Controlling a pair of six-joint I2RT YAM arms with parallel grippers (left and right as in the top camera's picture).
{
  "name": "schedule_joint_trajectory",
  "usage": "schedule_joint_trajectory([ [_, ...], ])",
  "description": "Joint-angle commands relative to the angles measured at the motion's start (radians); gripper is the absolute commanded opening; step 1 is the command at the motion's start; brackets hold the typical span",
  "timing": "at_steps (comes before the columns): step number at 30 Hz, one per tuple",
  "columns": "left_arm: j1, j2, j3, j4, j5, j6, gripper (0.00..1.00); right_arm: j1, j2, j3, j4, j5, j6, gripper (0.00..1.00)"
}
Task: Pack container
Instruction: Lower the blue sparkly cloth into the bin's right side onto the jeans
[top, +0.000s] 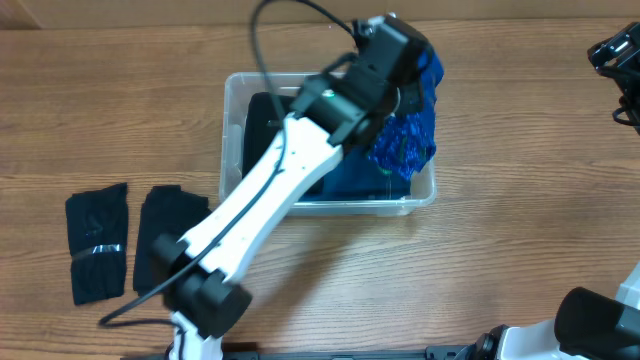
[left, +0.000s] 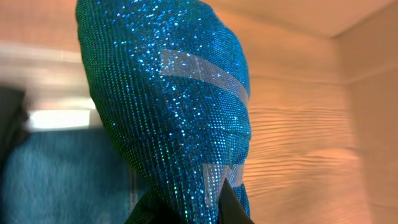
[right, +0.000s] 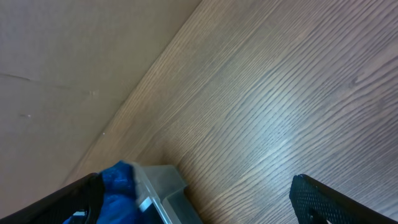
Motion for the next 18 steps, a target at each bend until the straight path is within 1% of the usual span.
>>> schedule_joint_trajectory([
  [1, 0.003, 0.061, 0.011, -0.05, -0.082, -0.127, 0.04, -0.002, -0.012, 0.003, 0.005, -0.008, 0.004, 1.0],
  [5, 0.003, 0.108, 0.011, -0.115, -0.08, -0.13, 0.04, -0.002, -0.012, 0.003, 0.005, -0.008, 0.004, 1.0],
  [12, 0.006, 0.137, 0.011, -0.308, -0.092, -0.103, 0.05, -0.002, -0.012, 0.003, 0.005, -0.008, 0.004, 1.0],
  [13, 0.006, 0.137, 0.011, -0.323, -0.109, -0.103, 0.13, -0.002, -0.012, 0.003, 0.005, -0.008, 0.004, 1.0],
  [14, 0.006, 0.137, 0.011, -0.339, -0.135, -0.103, 0.35, -0.002, -0.012, 0.003, 0.005, -0.008, 0.004, 1.0],
  [15, 0.006, 0.137, 0.011, -0.351, -0.167, -0.101, 0.48, -0.002, -0.012, 0.003, 0.005, -0.008, 0.004, 1.0],
  [16, 0.008, 0.137, 0.011, -0.36, -0.204, -0.092, 0.57, -0.002, -0.012, 0.003, 0.005, -0.008, 0.004, 1.0],
  [17, 0.011, 0.132, 0.012, -0.364, -0.235, -0.072, 0.62, -0.002, -0.012, 0.003, 0.005, -0.008, 0.004, 1.0],
  [18, 0.019, 0.126, 0.012, -0.366, -0.251, -0.045, 0.64, -0.002, -0.012, 0.003, 0.005, -0.008, 0.004, 1.0],
])
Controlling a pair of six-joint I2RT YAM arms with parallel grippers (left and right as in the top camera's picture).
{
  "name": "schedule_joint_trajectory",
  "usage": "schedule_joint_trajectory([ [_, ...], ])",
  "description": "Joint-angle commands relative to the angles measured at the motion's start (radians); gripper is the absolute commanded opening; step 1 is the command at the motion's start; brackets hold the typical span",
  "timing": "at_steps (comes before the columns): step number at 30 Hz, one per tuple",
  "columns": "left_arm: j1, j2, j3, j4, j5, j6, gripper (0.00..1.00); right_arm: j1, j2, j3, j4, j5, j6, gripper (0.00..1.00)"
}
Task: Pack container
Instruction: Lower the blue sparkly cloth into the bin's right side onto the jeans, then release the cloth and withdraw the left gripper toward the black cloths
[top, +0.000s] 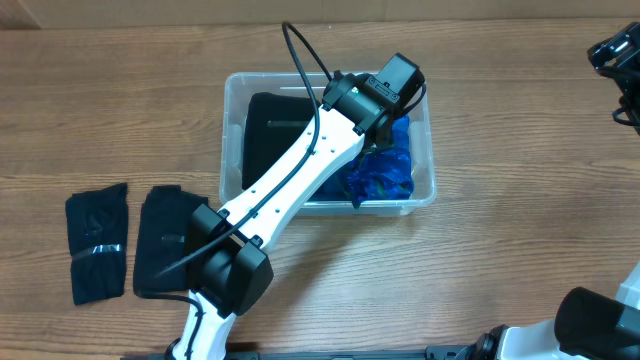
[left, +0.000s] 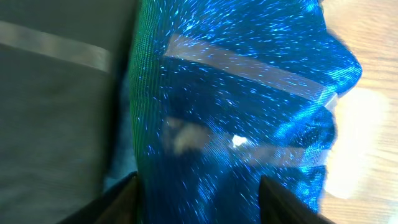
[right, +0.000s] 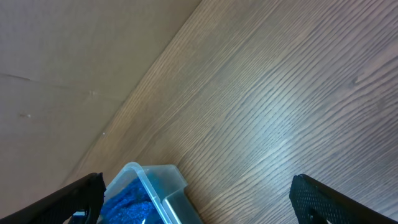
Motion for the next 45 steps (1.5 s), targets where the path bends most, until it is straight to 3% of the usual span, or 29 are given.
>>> schedule_joint_trajectory([
  [1, 0.036, -0.027, 0.017, -0.015, -0.129, 0.106, 0.61, -0.002, -0.012, 0.003, 0.004, -0.007, 0.005, 1.0],
  [3, 0.057, -0.058, 0.017, -0.008, -0.121, 0.14, 0.62, -0.002, -0.012, 0.003, 0.004, -0.007, 0.005, 1.0],
  [6, 0.081, -0.085, 0.017, 0.109, 0.109, 0.331, 0.34, -0.002, -0.012, 0.003, 0.004, -0.007, 0.005, 1.0],
  [9, 0.072, -0.065, 0.014, 0.125, 0.203, 0.411, 0.2, -0.002, -0.012, 0.003, 0.004, -0.007, 0.005, 1.0],
  [16, 0.019, 0.095, 0.012, 0.048, 0.208, 0.482, 0.15, -0.002, -0.012, 0.003, 0.004, -0.007, 0.005, 1.0],
  [17, 0.017, 0.119, 0.012, 0.043, 0.207, 0.482, 0.16, -0.002, -0.012, 0.003, 0.004, -0.007, 0.005, 1.0],
  [21, 0.03, 0.172, 0.012, 0.044, 0.207, 0.481, 0.35, -0.002, -0.012, 0.003, 0.004, -0.007, 0.005, 1.0],
  [23, 0.051, 0.158, 0.023, 0.035, 0.206, 0.482, 0.37, -0.002, -0.012, 0.003, 0.004, -0.007, 0.005, 1.0],
  [25, 0.087, 0.125, 0.067, 0.012, 0.214, 0.479, 0.38, -0.002, -0.012, 0.003, 0.004, -0.007, 0.005, 1.0],
  [30, 0.196, -0.025, 0.248, -0.074, 0.263, 0.478, 0.56, -0.002, -0.012, 0.003, 0.004, -0.007, 0.005, 1.0],
  [33, 0.276, -0.137, 0.302, -0.151, 0.262, 0.478, 0.75, -0.002, -0.012, 0.003, 0.004, -0.007, 0.005, 1.0],
  [40, 0.52, -0.275, 0.302, -0.432, 0.164, 0.472, 0.66, -0.002, -0.012, 0.003, 0.004, -0.007, 0.005, 1.0],
  [45, 0.699, -0.327, 0.214, -0.446, 0.171, 0.55, 0.72, -0.002, -0.012, 0.003, 0.004, -0.007, 0.005, 1.0],
])
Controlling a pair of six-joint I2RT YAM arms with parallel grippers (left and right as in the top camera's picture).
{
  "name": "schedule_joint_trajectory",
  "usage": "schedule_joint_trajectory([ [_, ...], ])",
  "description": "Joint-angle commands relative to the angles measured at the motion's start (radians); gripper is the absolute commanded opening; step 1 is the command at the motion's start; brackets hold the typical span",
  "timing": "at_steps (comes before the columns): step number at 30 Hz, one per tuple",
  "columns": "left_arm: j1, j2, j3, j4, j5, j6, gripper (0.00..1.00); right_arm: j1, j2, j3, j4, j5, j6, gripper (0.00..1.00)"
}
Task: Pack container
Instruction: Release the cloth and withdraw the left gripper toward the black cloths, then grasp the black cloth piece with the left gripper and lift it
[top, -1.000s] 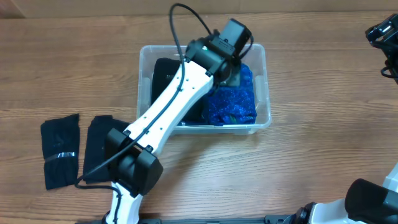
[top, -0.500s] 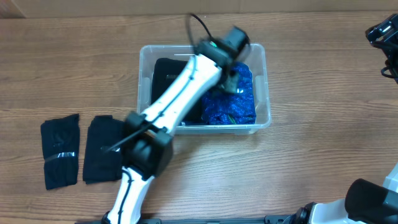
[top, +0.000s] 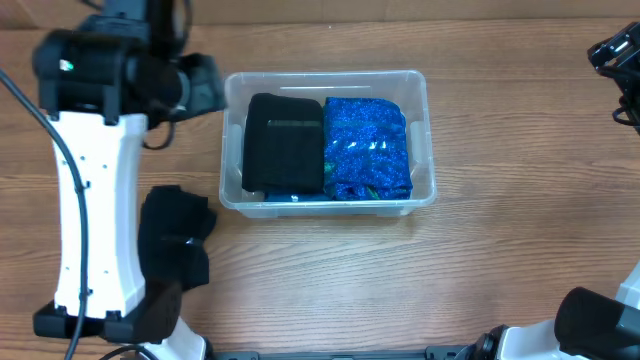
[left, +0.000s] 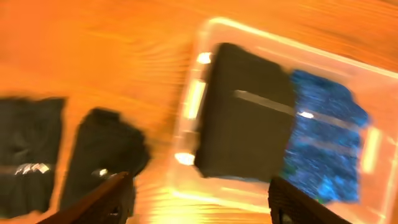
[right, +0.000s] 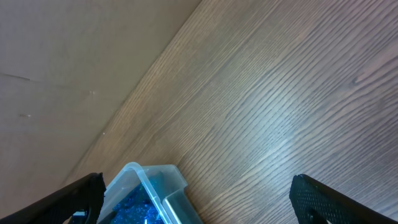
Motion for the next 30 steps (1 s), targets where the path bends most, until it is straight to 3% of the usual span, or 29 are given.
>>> schedule_joint_trajectory([
  [1, 0.114, -0.025, -0.09, -0.004, -0.012, 0.062, 0.73, -0.002, -0.012, 0.003, 0.005, -0.007, 0.005, 1.0],
  [7, 0.286, -0.176, -0.369, -0.004, -0.054, 0.076, 0.73, -0.002, -0.012, 0.003, 0.005, -0.007, 0.005, 1.0],
  [12, 0.34, -0.328, -0.667, -0.004, -0.055, 0.058, 0.72, -0.002, -0.012, 0.003, 0.005, -0.007, 0.005, 1.0],
  [16, 0.34, -0.459, -0.932, 0.067, -0.059, -0.012, 0.8, -0.002, -0.012, 0.003, 0.005, -0.007, 0.005, 1.0],
  [17, 0.34, -0.518, -1.072, 0.134, -0.035, -0.042, 0.85, -0.002, -0.012, 0.003, 0.005, -0.007, 0.005, 1.0],
  [20, 0.34, -0.583, -1.268, 0.282, 0.066, -0.076, 0.92, -0.002, -0.012, 0.003, 0.005, -0.007, 0.005, 1.0],
  [25, 0.343, -0.576, -1.42, 0.446, 0.182, -0.133, 0.86, -0.002, -0.012, 0.003, 0.005, -0.007, 0.005, 1.0],
  [30, 0.343, -0.558, -1.46, 0.517, 0.072, -0.202, 0.89, -0.002, -0.012, 0.003, 0.005, -0.007, 0.005, 1.0],
])
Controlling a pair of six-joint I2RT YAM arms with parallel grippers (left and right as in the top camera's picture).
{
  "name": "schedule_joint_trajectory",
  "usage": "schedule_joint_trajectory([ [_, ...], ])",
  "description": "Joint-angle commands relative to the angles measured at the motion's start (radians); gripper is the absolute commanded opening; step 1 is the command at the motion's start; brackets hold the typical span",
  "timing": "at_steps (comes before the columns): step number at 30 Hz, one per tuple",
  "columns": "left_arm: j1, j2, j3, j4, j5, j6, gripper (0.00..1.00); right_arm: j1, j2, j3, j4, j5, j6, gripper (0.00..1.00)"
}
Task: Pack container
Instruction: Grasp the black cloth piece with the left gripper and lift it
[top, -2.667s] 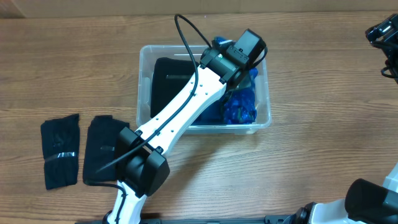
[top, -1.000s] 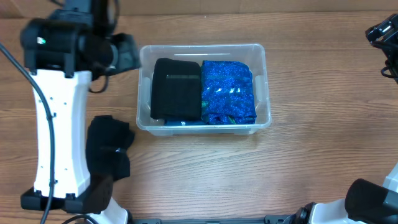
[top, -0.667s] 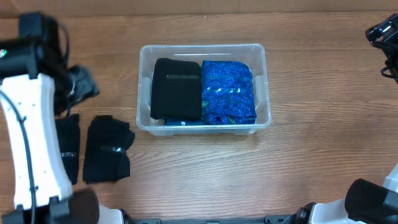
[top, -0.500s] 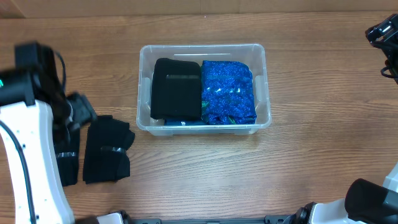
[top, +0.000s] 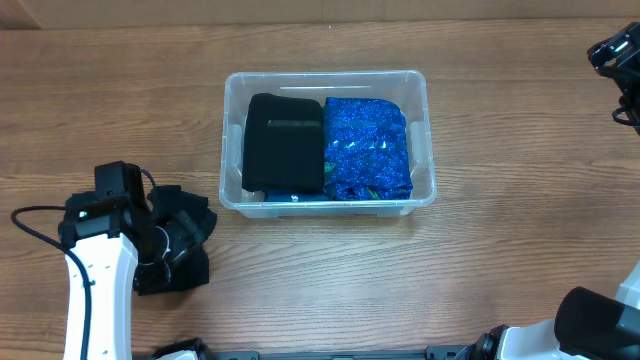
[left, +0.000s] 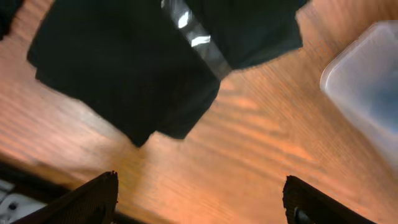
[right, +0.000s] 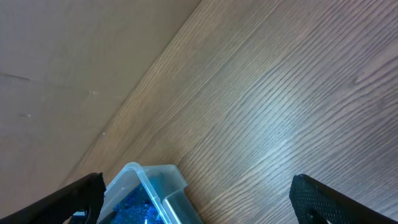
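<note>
A clear plastic container (top: 425, 120) stands at mid-table. Inside it, a folded black garment (top: 285, 143) fills the left half and a sparkly blue garment (top: 367, 148) the right half. At the front left a loose black garment (top: 185, 240) with a strip of tape lies on the wood; in the left wrist view this black garment (left: 137, 56) fills the upper left. My left gripper (left: 199, 202) hangs open just above it, holding nothing. Far off at the back right, my right gripper (right: 199, 199) is open and empty.
The container's corner (left: 367, 68) shows at the right of the left wrist view, and a corner (right: 149, 183) with blue cloth behind it in the right wrist view. The left arm (top: 100, 270) covers the table's front left. Bare wood lies around the container.
My left arm has moved from high up, left of the container, to low over the black garment at the front left. The container's contents and the right arm are unchanged.
My left gripper first held the blue garment over the container's right end. Then it was low inside the container with the garment. Later the blue garment lay beside the black one and the gripper was empty outside. Now it hangs over the loose black garment.
</note>
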Motion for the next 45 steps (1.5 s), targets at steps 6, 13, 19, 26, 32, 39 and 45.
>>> schedule_joint_trajectory([
  [6, 0.003, 0.032, -0.101, 0.161, -0.113, -0.152, 0.89, -0.002, -0.012, 0.003, 0.005, -0.007, 0.005, 1.0],
  [13, 0.005, 0.233, -0.169, 0.354, -0.114, -0.166, 0.68, -0.002, -0.012, 0.003, 0.005, -0.007, 0.005, 1.0],
  [19, 0.006, 0.453, -0.161, 0.56, -0.112, -0.126, 0.68, -0.002, -0.012, 0.003, 0.005, -0.007, 0.005, 1.0],
  [26, 0.005, 0.775, 0.075, 0.629, -0.061, -0.06, 0.7, -0.002, -0.012, 0.003, 0.005, -0.007, 0.005, 1.0],
  [32, 0.003, 0.848, 0.344, 0.544, -0.004, -0.034, 0.69, -0.002, -0.012, 0.003, 0.005, -0.007, 0.005, 1.0],
  [39, -0.016, 0.827, 0.634, 0.214, -0.009, 0.08, 0.72, -0.002, -0.012, 0.003, 0.005, -0.007, 0.005, 1.0],
  [45, -0.027, 0.652, 0.743, 0.003, -0.099, 0.084, 0.76, -0.002, -0.012, 0.003, 0.005, -0.007, 0.005, 1.0],
])
